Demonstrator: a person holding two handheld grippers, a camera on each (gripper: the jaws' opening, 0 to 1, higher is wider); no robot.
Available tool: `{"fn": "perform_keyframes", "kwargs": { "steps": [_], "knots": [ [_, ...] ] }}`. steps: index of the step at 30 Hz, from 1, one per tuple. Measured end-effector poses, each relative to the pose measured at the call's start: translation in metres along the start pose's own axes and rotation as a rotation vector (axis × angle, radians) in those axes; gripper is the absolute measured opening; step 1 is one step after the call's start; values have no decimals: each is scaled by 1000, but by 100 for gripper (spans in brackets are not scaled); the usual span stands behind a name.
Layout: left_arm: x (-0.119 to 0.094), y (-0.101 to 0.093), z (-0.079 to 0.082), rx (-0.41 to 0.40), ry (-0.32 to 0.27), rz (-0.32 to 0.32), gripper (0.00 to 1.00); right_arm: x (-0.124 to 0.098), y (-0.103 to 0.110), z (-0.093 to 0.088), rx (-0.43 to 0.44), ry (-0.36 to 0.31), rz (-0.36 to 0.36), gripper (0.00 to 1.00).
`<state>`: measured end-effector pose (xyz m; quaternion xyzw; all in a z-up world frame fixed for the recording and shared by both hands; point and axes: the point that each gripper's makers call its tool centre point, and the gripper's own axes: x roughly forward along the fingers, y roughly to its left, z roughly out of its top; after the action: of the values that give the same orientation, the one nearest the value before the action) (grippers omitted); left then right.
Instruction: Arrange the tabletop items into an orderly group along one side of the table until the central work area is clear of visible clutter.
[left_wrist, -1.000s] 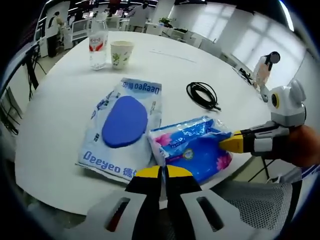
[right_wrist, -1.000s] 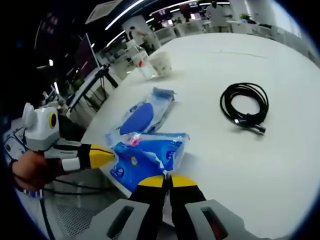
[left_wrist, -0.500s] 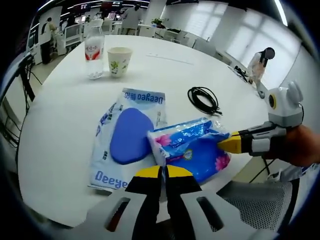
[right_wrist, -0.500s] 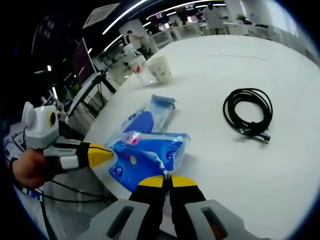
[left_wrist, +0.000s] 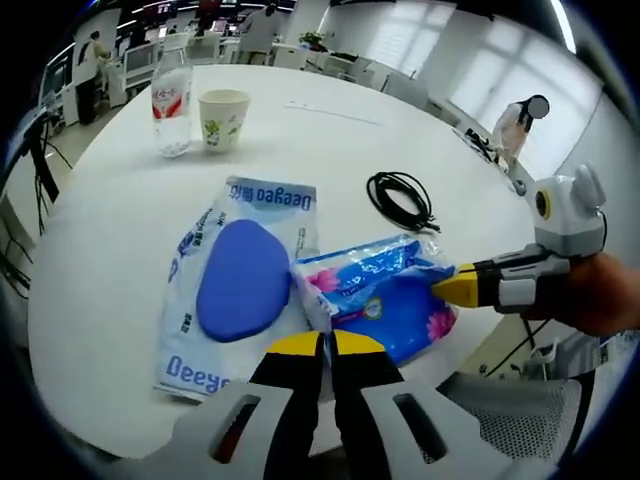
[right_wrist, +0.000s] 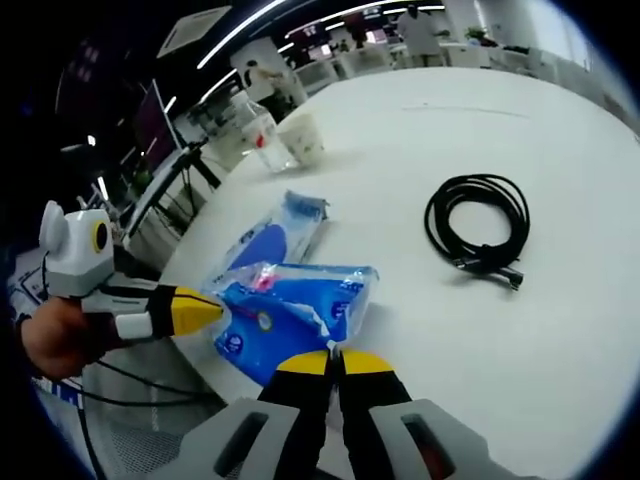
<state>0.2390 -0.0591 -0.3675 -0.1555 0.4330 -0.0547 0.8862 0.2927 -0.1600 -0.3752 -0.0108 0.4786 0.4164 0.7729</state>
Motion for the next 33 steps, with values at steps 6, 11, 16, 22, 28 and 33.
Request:
{"fn": "perform_keyframes", "kwargs": {
  "steps": [6, 11, 16, 22, 28, 33],
  "knots": [
    [12, -8, 12, 40, 18, -23, 0, -3, -18, 10, 24, -24, -14, 0],
    [26, -19, 31, 71, 17, -40, 0, -9, -34, 21, 34, -44, -27, 0],
    [43, -29, 44, 90, 25, -54, 0, -14, -59, 35, 63, -79, -38, 0],
    [57, -41, 67, 110, 14, -59, 0, -18, -76, 43, 71, -95, -41, 0],
    [66, -54, 89, 115, -3, -59, 0, -19, -98, 60, 55, -101, -40, 0],
    [83, -53, 103, 129, -5, -65, 0, -19, -112, 77, 55, -121, -52, 0]
  ]
}}
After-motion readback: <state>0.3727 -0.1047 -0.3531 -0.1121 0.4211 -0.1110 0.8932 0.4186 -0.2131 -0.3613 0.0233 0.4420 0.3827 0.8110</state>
